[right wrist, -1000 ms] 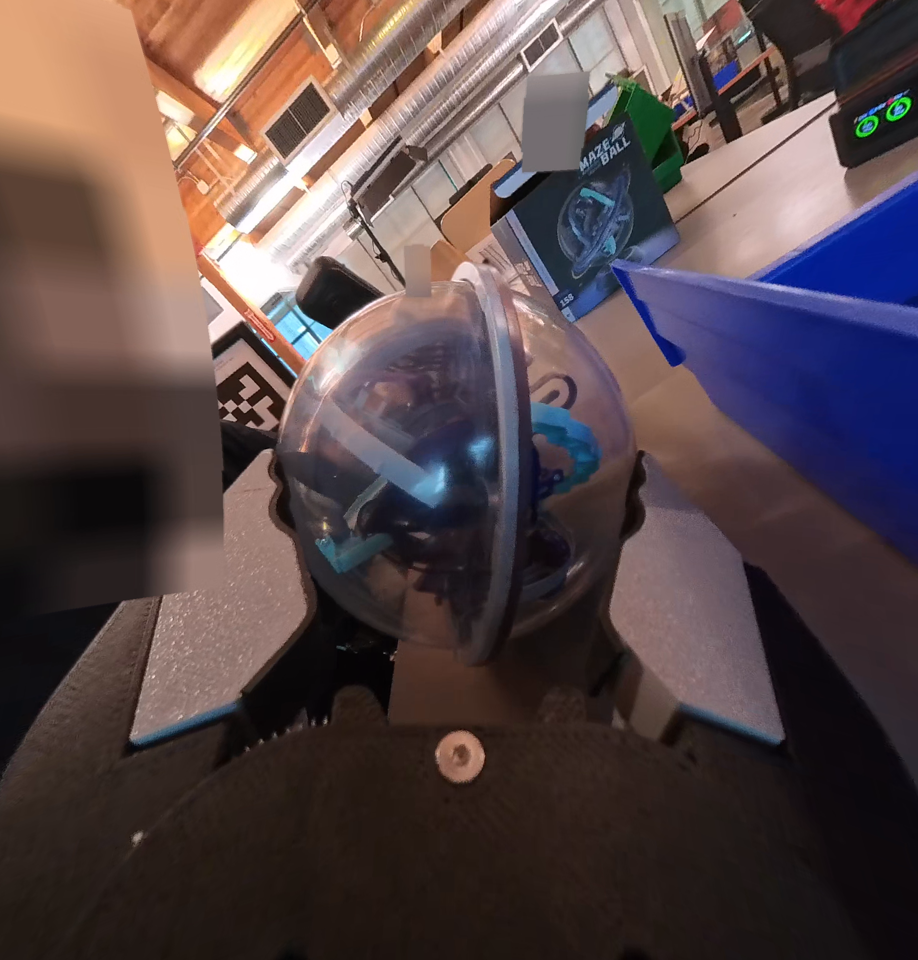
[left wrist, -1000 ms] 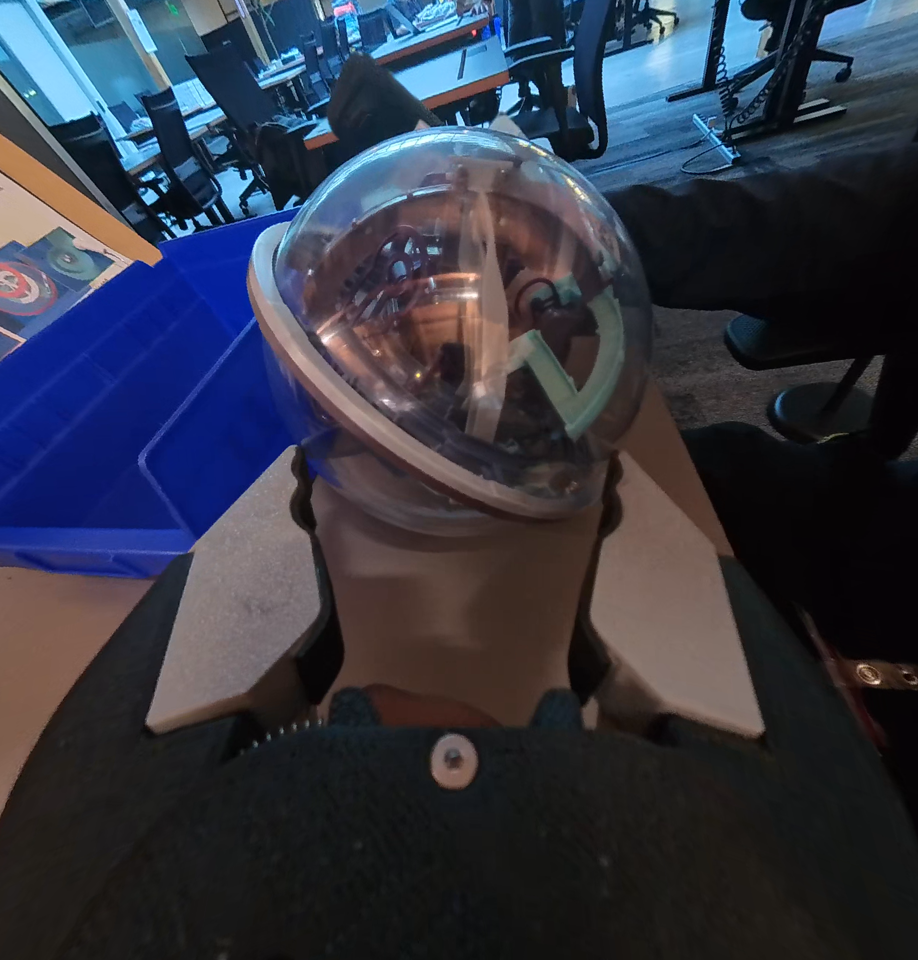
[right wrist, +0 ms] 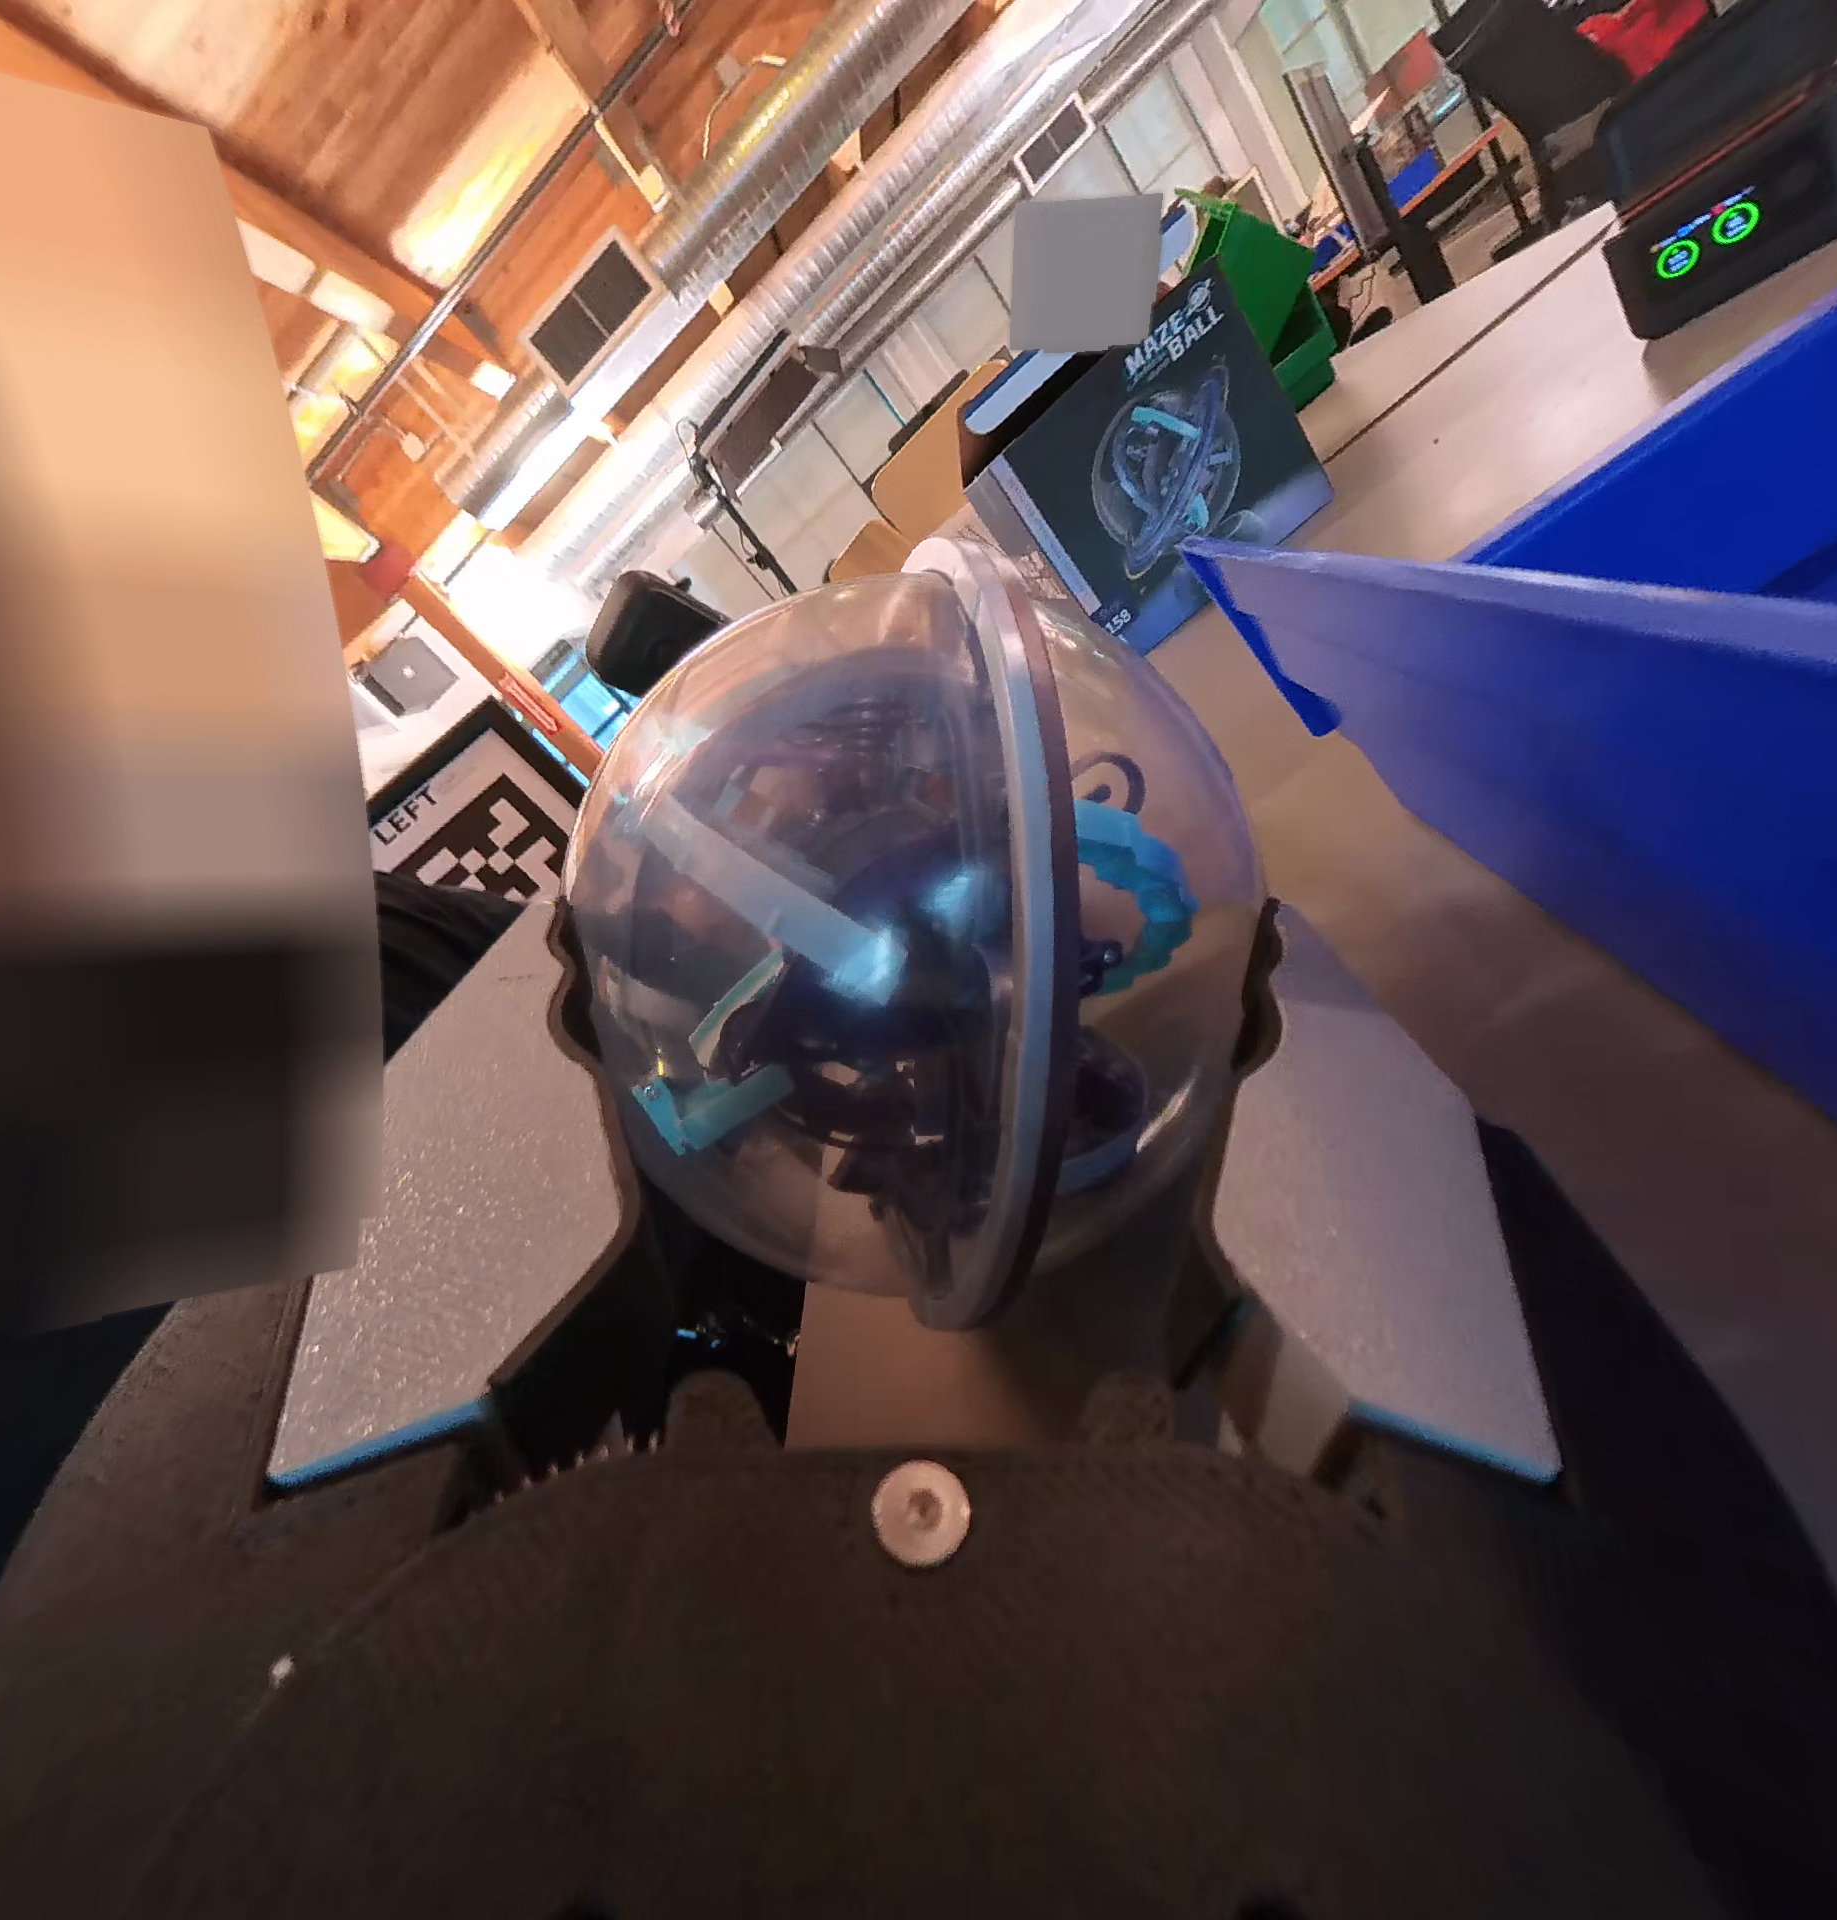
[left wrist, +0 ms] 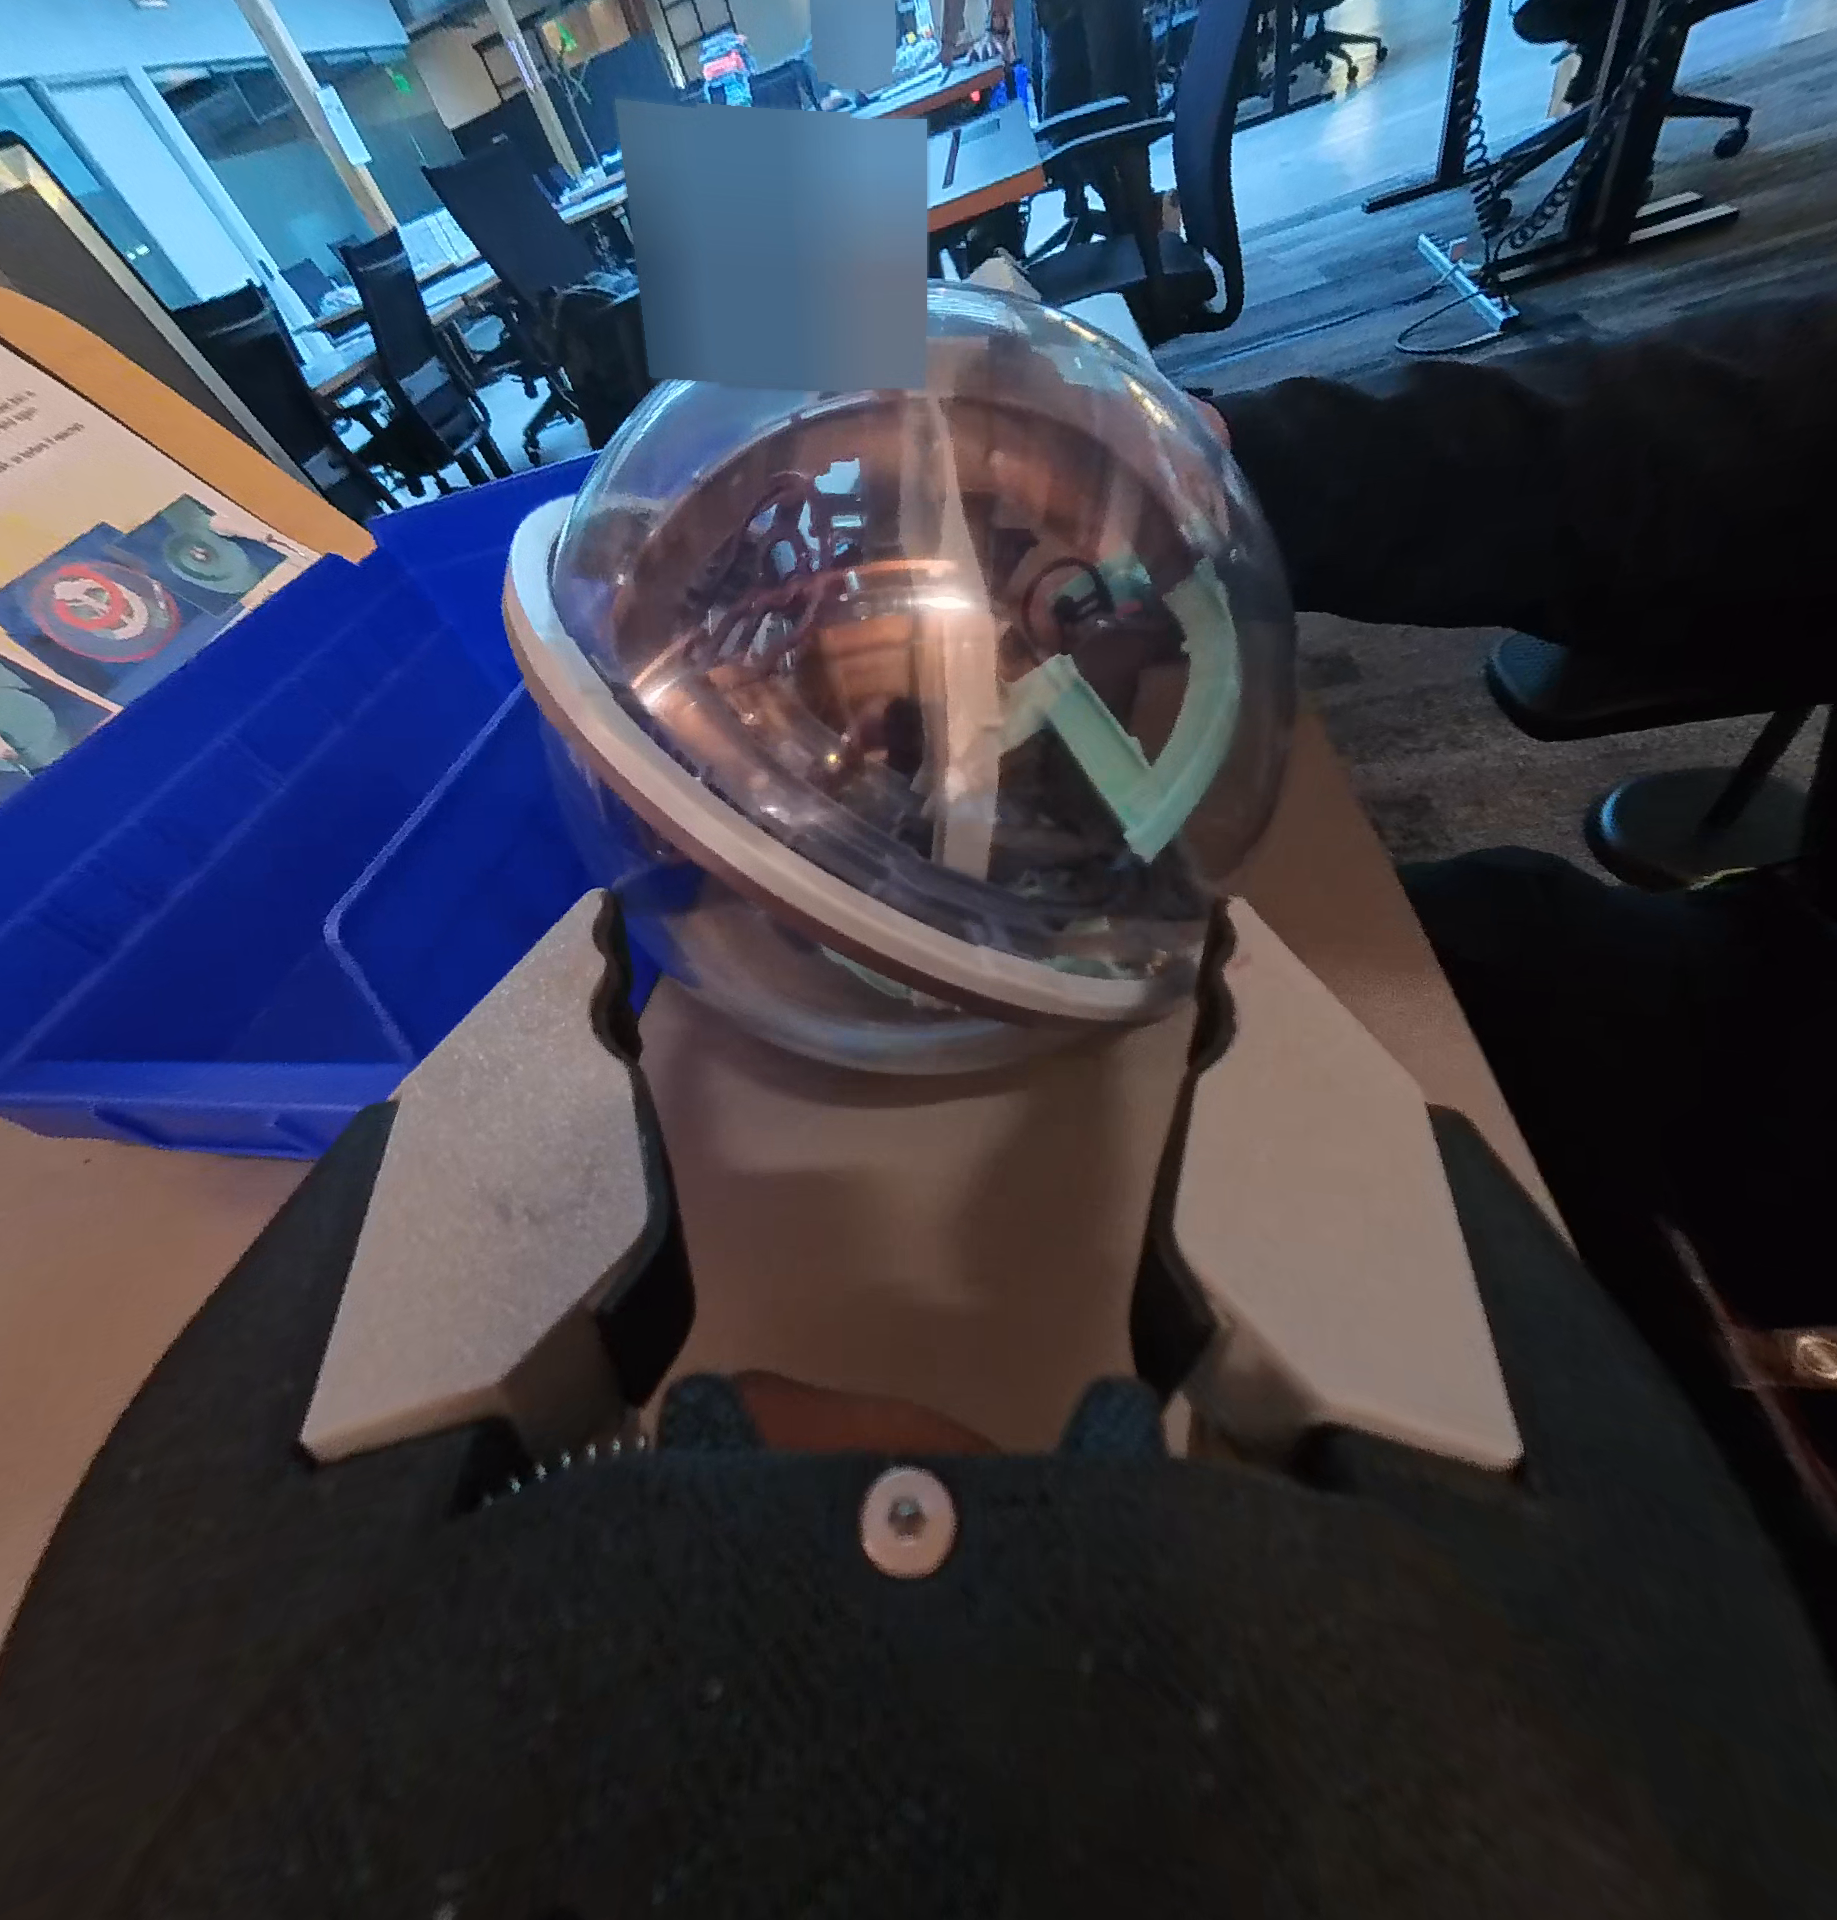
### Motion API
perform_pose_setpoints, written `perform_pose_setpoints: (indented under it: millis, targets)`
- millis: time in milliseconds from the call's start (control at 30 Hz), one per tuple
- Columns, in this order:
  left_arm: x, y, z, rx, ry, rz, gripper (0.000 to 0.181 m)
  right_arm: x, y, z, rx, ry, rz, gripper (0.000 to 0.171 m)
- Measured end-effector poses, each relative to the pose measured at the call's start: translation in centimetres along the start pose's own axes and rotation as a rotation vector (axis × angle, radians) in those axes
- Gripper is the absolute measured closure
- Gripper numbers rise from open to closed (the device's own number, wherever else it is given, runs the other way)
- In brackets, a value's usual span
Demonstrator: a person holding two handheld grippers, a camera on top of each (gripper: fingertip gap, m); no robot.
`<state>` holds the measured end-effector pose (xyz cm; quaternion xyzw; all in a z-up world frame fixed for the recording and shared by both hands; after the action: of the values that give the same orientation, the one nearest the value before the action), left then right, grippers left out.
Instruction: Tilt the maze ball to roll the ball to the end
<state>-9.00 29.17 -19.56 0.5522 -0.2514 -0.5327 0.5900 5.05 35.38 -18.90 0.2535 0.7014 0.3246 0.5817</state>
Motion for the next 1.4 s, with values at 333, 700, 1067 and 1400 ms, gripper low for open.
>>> perform_pose_setpoints:
  millis: [333, 700, 1067, 1400]
  targets:
    - [-0.7, 0.2, 0.0, 0.031, 0.025, 0.04, 0.082, 1.0, 0.4, 0.4, 0.039, -0.011, -0.094, 0.051]
    - [-0.9, 0.3, 0.0, 0.035, 0.034, 0.058, 0.085, 1.3, 0.6, 0.6, 0.049, -0.01, -0.135, 0.051]
    - [-0.7, 0.5, 0.1, 0.026, 0.059, 0.018, 0.087, 1.3, 0.6, 0.7, 0.049, -0.011, -0.134, 0.051]
    - [0.4, 0.3, 0.0, 0.0, 0.107, -0.127, 0.083, 0.0, 0.4, 0.4, 0.023, -0.023, 0.034, 0.05]
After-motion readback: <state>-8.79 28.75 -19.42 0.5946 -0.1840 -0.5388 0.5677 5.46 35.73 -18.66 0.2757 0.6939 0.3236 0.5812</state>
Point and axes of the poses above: each gripper's, where its closed fingertips meet, z back along the fingers, y out of its top, x = y × z across the jaws, the point moved 4 cm from there along z, back along the fingers, and after that the axes turned 1 degree about -z, right-handed, at the moved point
